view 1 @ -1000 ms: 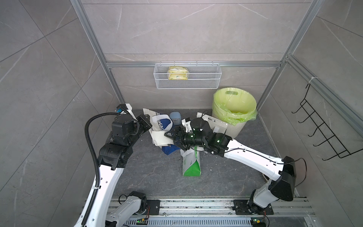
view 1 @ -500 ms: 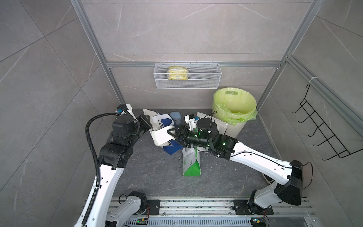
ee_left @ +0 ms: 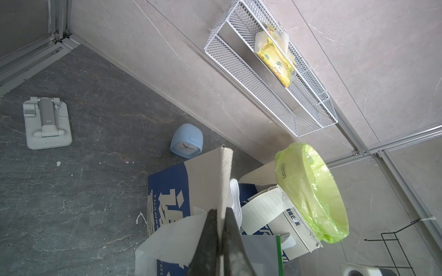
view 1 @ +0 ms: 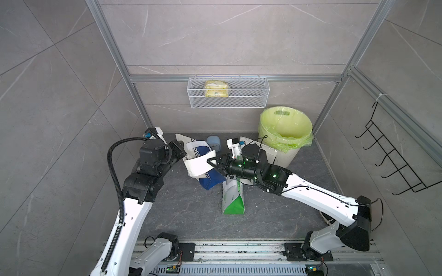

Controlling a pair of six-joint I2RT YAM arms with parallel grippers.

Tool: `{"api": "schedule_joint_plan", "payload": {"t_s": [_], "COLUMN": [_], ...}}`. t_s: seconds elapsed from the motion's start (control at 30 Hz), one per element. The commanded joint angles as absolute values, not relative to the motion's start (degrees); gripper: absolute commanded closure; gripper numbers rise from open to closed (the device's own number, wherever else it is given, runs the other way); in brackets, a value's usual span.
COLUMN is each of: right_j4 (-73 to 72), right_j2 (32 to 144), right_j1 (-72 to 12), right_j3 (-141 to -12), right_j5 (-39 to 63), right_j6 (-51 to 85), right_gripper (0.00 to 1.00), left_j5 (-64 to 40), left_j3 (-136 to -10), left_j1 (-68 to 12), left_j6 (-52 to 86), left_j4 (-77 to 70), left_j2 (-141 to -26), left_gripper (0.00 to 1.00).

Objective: Shred takeout receipts and throw away
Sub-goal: Tear off the takeout receipt from the takeout bag, then place the takeout bag at the center of the board.

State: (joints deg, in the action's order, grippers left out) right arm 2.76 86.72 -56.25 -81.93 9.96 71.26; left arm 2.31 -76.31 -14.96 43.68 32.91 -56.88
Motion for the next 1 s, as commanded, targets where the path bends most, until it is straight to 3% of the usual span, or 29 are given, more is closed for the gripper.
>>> {"api": "schedule_joint_plan", "payload": {"t_s": [0.0, 0.17, 0.97], "right_j4": [2.58, 2.75, -0.08], "right_j2": [85.91, 85.91, 87.06], "right_j1": [-56.60, -56.68, -59.33], "right_j3": [-81.64, -81.83, -83.44], "right_j5": [8.90, 8.44, 8.15], "right_j6": [69.37, 66.04, 56.25], "right_gripper": [0.90, 1.00, 1.00], "left_j5": [1.16, 2.30, 3.38], "left_j3": [-75.90, -74.72, -67.97], "left_j1": [-14.64, -14.65, -14.68], "left_j6": [41.14, 37.97, 30.06], "left_j4": [30.65, 32.13, 31.46], "left_j2": [-57.10, -58.86, -66.44], "left_gripper": [1.00, 1.00, 1.00]}}
